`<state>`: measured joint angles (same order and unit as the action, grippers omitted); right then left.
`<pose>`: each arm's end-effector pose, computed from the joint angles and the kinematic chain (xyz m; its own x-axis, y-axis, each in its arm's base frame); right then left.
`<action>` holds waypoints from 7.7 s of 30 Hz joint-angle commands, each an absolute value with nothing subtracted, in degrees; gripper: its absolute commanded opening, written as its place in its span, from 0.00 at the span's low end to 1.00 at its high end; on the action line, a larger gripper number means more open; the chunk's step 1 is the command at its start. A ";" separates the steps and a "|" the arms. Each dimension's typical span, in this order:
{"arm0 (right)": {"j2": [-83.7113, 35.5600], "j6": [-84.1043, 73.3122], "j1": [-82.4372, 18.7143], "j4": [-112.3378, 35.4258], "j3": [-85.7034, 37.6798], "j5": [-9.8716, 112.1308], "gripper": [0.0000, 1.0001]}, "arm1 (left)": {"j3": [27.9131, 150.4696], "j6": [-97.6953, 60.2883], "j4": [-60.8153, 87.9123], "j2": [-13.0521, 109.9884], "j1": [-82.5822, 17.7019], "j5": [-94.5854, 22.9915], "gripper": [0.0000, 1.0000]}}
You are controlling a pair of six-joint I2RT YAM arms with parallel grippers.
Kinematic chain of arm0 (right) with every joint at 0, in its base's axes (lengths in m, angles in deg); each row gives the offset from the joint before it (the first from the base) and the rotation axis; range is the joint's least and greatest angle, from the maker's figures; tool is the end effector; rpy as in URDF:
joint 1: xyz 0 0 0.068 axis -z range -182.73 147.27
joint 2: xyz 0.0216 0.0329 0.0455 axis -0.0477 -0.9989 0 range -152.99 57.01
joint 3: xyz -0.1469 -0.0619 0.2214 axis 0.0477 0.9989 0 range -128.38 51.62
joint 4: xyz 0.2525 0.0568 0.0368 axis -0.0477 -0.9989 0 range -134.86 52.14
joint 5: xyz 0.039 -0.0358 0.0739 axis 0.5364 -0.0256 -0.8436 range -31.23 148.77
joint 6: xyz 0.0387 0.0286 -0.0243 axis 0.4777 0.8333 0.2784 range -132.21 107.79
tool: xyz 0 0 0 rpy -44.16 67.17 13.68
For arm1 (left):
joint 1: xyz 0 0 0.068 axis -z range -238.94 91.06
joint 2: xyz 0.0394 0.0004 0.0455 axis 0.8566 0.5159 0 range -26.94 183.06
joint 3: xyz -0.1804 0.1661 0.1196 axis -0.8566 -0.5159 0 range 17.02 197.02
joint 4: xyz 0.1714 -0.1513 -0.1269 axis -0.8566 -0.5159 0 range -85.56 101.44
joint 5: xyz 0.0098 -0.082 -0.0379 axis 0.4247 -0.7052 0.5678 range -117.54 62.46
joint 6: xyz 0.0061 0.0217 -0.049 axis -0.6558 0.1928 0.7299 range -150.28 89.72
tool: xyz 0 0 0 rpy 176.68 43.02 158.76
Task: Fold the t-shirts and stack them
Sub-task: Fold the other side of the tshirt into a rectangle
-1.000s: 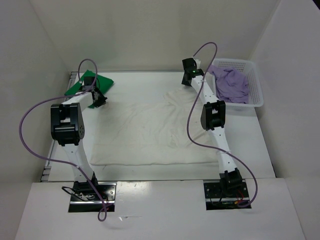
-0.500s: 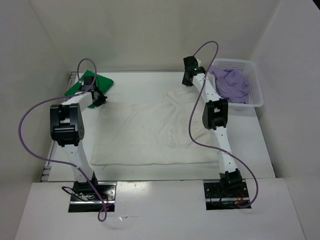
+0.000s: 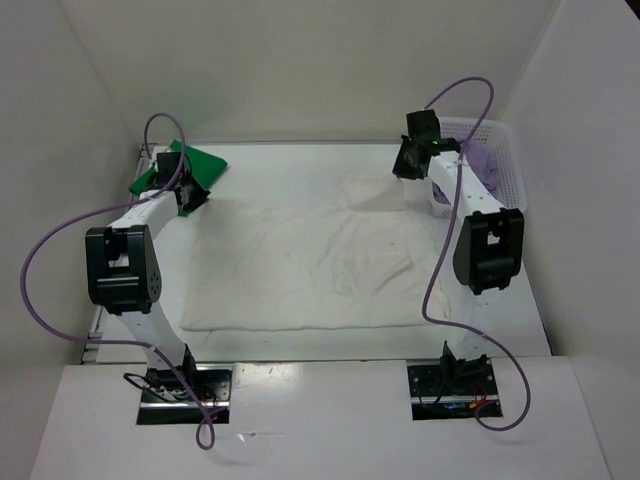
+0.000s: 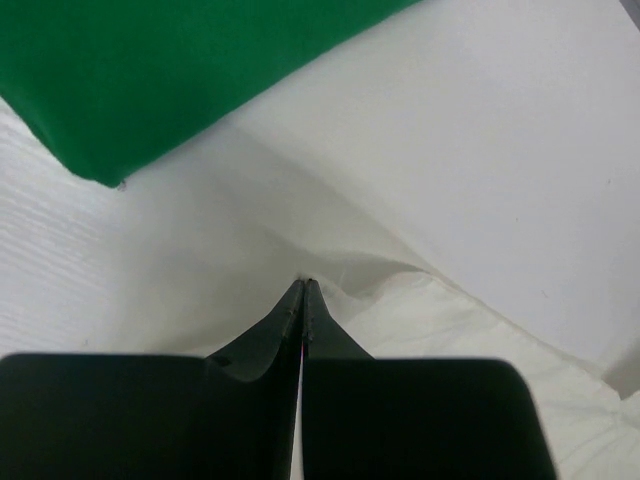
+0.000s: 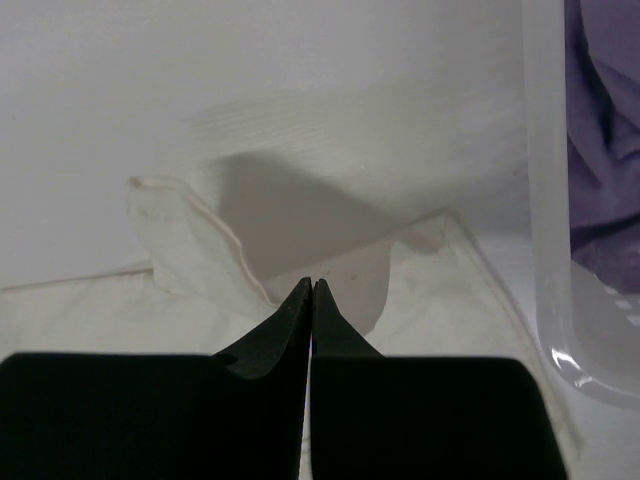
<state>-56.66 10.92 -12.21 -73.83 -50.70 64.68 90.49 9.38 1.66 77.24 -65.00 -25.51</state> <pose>0.4465 0.0708 0.2856 -0.7040 0.2787 -0.6532 0.1976 0.9603 0.1968 0.4068 0.0444 0.2247 -0.4127 -0.6852 -0.6001 -0.5140 0.7191 -0.4677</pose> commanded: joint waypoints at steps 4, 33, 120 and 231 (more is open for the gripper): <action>-44.36 12.31 -12.14 -70.73 -36.47 63.86 0.00 | 84.97 9.36 2.92 68.87 -66.06 -26.92 0.00; -9.90 21.00 -8.97 -88.13 -6.30 53.15 0.01 | 67.30 7.69 -5.16 50.49 -73.79 -29.29 0.00; -25.36 26.37 -43.60 -77.05 -7.68 45.94 0.22 | 71.06 8.66 -8.32 54.71 -66.41 -41.86 0.33; -14.37 38.84 -24.51 -73.26 5.56 51.12 0.15 | 69.84 12.35 0.82 61.39 -49.97 -43.71 0.35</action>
<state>-16.62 35.32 -20.69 -71.20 4.64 52.03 70.52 14.58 1.99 62.77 -50.01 -42.87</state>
